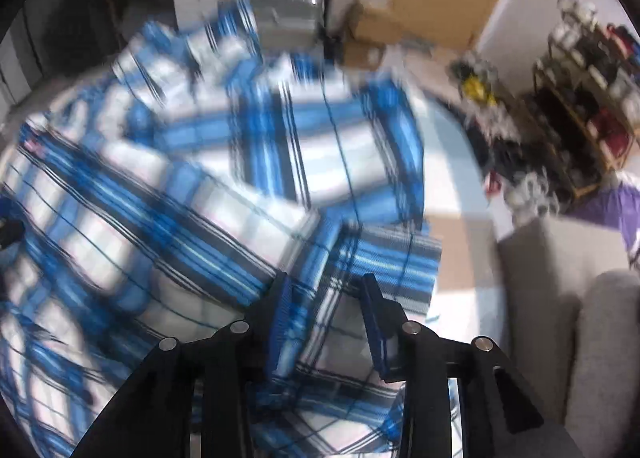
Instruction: Fold large clothes
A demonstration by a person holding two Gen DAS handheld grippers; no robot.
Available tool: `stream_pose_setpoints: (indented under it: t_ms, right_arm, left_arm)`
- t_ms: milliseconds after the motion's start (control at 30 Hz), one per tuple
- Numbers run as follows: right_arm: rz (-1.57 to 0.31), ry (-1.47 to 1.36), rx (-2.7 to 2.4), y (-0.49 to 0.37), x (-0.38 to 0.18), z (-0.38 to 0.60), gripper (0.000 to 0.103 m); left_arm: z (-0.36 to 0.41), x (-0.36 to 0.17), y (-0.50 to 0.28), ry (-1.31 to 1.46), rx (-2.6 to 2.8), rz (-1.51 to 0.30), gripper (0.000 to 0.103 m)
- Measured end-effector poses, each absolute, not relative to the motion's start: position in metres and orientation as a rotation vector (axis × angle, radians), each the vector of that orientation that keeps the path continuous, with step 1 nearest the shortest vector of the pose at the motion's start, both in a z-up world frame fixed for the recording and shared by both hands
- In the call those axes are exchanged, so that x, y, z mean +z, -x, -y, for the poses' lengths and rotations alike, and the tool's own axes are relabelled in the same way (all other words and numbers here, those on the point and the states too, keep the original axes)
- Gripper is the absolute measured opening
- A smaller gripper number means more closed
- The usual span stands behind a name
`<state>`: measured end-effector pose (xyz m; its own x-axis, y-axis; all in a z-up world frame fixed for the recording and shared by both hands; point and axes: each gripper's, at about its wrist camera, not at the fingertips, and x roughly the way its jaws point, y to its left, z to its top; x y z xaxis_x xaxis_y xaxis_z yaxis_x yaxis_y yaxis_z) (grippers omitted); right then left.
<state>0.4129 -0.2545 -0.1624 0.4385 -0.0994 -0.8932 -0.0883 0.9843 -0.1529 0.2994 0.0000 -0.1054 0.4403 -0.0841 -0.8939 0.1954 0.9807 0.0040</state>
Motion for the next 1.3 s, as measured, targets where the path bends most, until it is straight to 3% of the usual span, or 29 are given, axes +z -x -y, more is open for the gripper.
stream_pose_setpoints:
  t_ms: [100,167,267,333,400,667,867,967,1133,1300]
  right_arm:
    - [-1.068,0.163,0.007,-0.404,-0.157,0.258,0.031]
    - [-1.059,0.137,0.034,-0.396,-0.151,0.261,0.021]
    - [-0.993,0.102,0.072,-0.376,-0.136,0.264,0.021]
    - [-1.014,0.112,0.102,-0.361,-0.138,0.262,0.021]
    - [-1.062,0.178,0.082,-0.355,-0.153,0.257,0.014]
    - [-1.011,0.155,0.099,-0.321,-0.125,0.255,0.016]
    - [-0.996,0.052,0.153,-0.330,-0.105,0.241,0.016]
    - [-1.000,0.068,0.143,-0.348,-0.112,0.231,0.016]
    - [-1.105,0.170,0.132,-0.380,-0.160,0.203,0.015]
    - [-1.097,0.163,0.140,-0.368,-0.161,0.204,0.016]
  left_arm:
    - [-0.004,-0.106,-0.288,-0.089,-0.157,-1.037,0.063]
    - [-0.007,-0.102,-0.279,-0.080,-0.139,-1.020,0.062]
    - [-0.016,-0.089,-0.251,0.004,-0.180,-0.969,0.062]
    - [-0.009,-0.092,-0.242,-0.018,-0.221,-0.999,0.062]
    - [0.005,-0.108,-0.239,-0.091,-0.246,-1.059,0.062]
    - [0.006,-0.096,-0.228,-0.050,-0.213,-1.065,0.062]
    - [0.036,-0.119,-0.234,-0.177,-0.186,-1.122,0.065]
    - [0.021,-0.126,-0.234,-0.091,-0.163,-1.148,0.075]
    - [0.015,-0.129,-0.234,-0.099,-0.178,-1.154,0.076]
    - [0.009,-0.132,-0.226,-0.168,-0.226,-1.175,0.076]
